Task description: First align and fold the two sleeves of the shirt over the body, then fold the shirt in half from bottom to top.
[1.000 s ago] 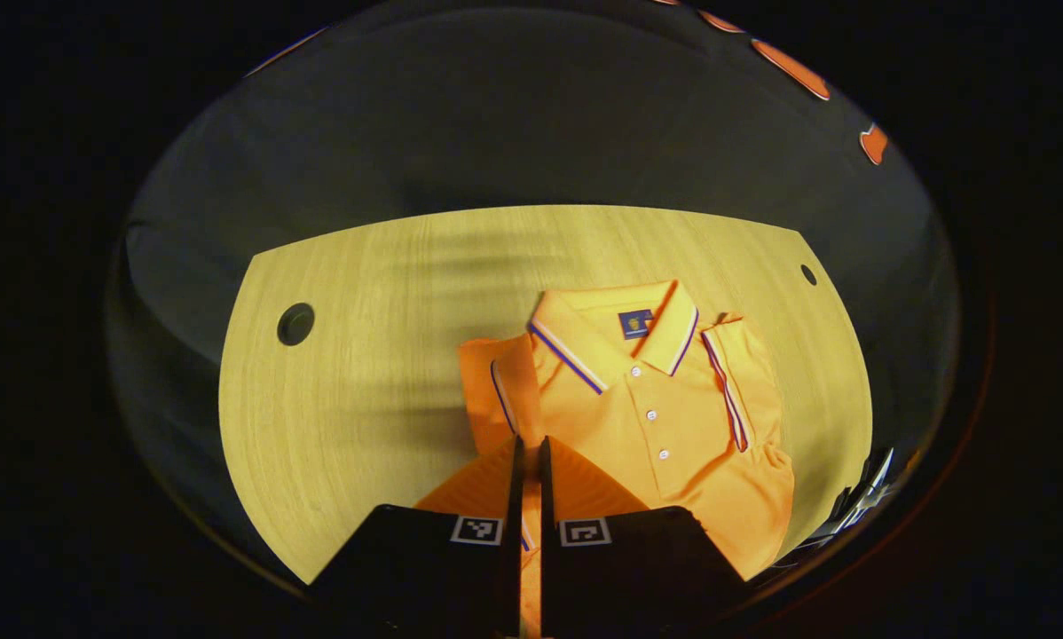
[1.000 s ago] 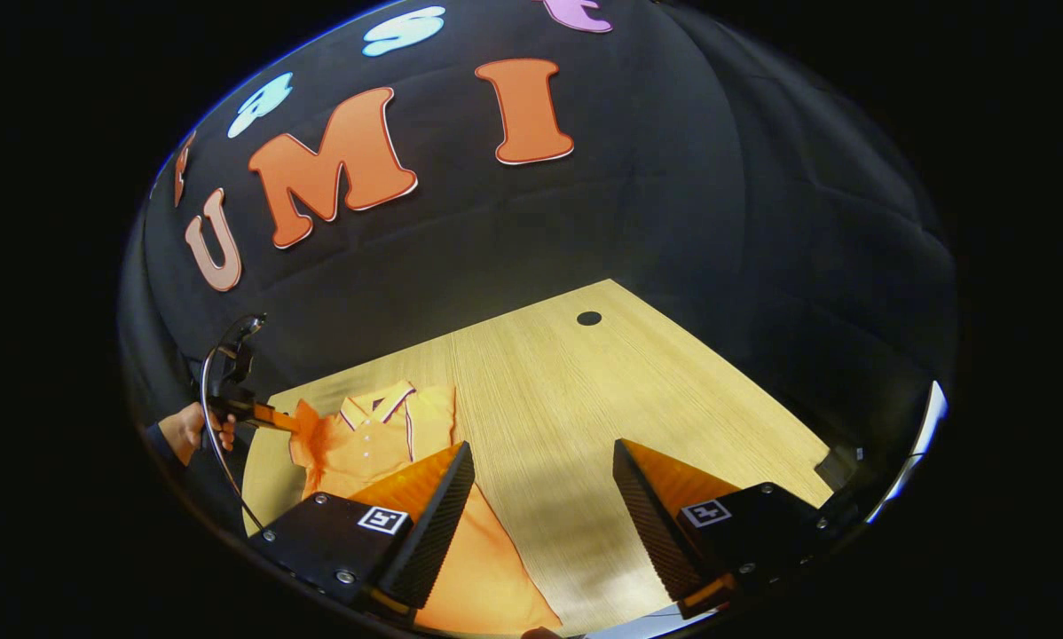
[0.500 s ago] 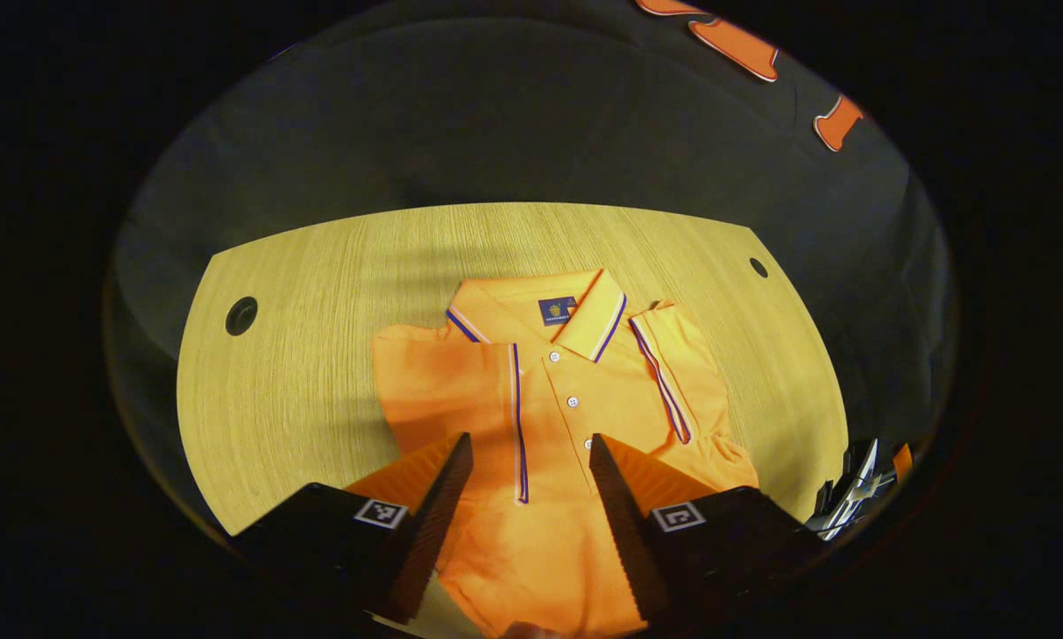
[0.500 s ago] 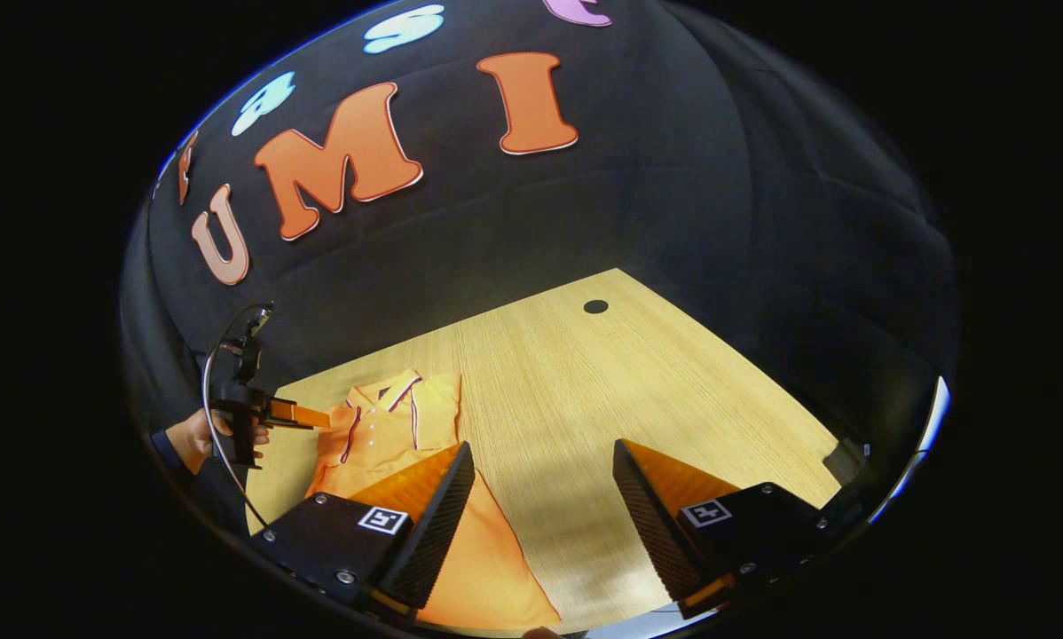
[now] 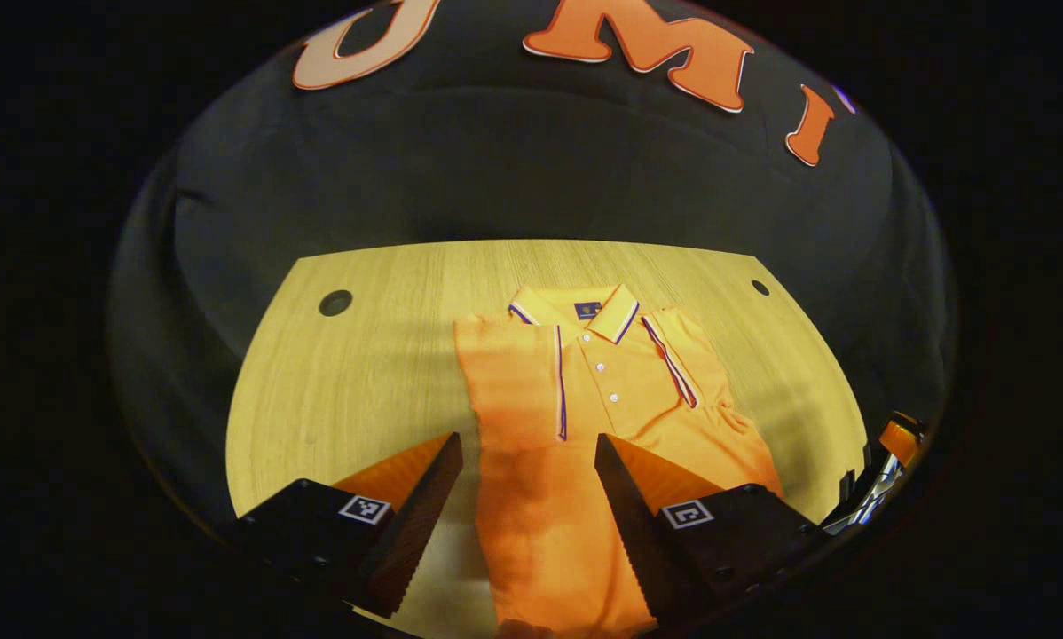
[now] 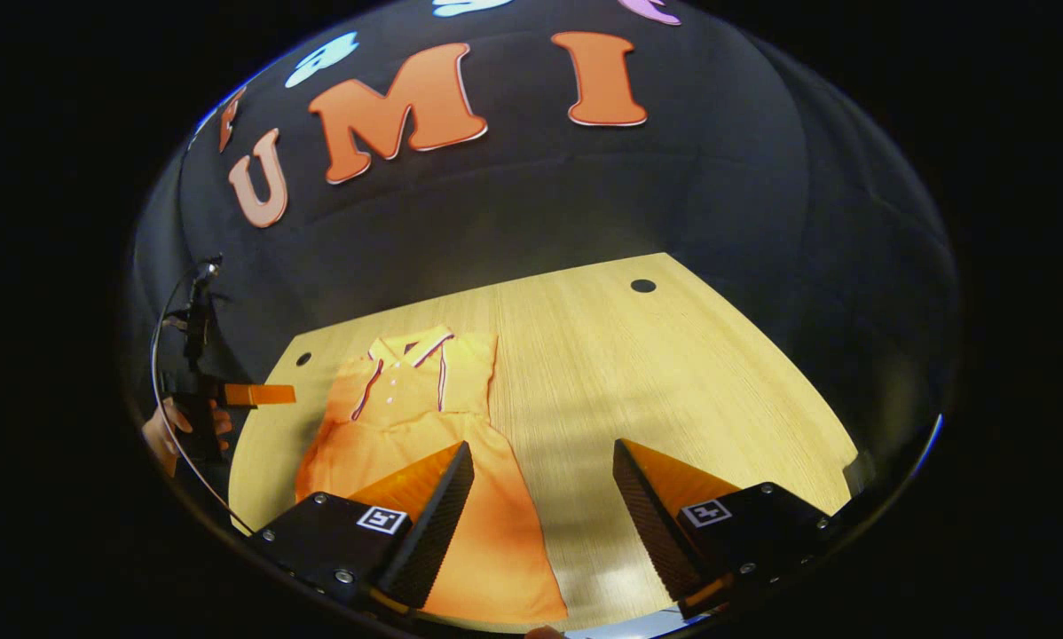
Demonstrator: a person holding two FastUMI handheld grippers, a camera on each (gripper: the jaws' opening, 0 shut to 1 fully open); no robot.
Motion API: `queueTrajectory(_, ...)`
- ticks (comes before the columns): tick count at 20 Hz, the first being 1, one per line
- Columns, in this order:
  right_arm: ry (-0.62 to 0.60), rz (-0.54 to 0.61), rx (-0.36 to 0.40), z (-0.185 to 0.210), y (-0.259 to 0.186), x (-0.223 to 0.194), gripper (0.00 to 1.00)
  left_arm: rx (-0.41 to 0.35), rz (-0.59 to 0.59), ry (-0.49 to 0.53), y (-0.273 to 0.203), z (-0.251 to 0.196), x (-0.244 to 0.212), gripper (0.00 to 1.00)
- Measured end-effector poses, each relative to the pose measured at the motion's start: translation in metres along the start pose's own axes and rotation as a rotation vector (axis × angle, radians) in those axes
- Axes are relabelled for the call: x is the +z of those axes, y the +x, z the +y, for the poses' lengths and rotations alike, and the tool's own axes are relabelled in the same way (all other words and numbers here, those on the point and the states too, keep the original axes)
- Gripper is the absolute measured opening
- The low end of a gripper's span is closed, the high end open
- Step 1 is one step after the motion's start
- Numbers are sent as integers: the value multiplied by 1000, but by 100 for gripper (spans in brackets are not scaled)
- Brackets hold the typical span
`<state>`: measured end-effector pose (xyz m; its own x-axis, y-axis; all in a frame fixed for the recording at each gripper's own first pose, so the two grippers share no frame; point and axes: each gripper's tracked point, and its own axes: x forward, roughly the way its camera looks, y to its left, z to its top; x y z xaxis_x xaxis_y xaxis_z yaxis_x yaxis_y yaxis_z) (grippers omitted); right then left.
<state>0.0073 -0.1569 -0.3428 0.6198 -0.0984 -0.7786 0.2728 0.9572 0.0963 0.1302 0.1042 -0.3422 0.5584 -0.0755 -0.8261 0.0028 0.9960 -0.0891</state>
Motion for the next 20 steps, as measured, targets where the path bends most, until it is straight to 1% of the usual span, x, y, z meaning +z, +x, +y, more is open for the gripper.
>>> queueTrajectory(3,-70,32,28,9,4,-18,96,51,-42,-9,-32,10,-29,95)
queueTrajectory(5,-109,90,52,10,7,-37,97,65,-34,-2,-48,9,-55,95)
queueTrajectory(7,-122,145,79,12,9,-56,96,66,-5,16,-58,7,-84,95)
queueTrajectory(11,-183,230,104,10,8,-91,96,108,108,-7,-74,16,-151,95)
queueTrajectory(14,-211,329,136,11,3,-127,96,130,244,-25,-89,21,-212,95)
queueTrajectory(16,-238,421,142,3,-2,-158,97,138,350,-32,-97,23,-250,95)
queueTrajectory(18,-243,484,139,-2,-8,-179,97,131,413,-54,-101,23,-273,95)
queueTrajectory(20,-254,530,136,-4,-15,-192,97,122,464,-88,-101,23,-285,95)
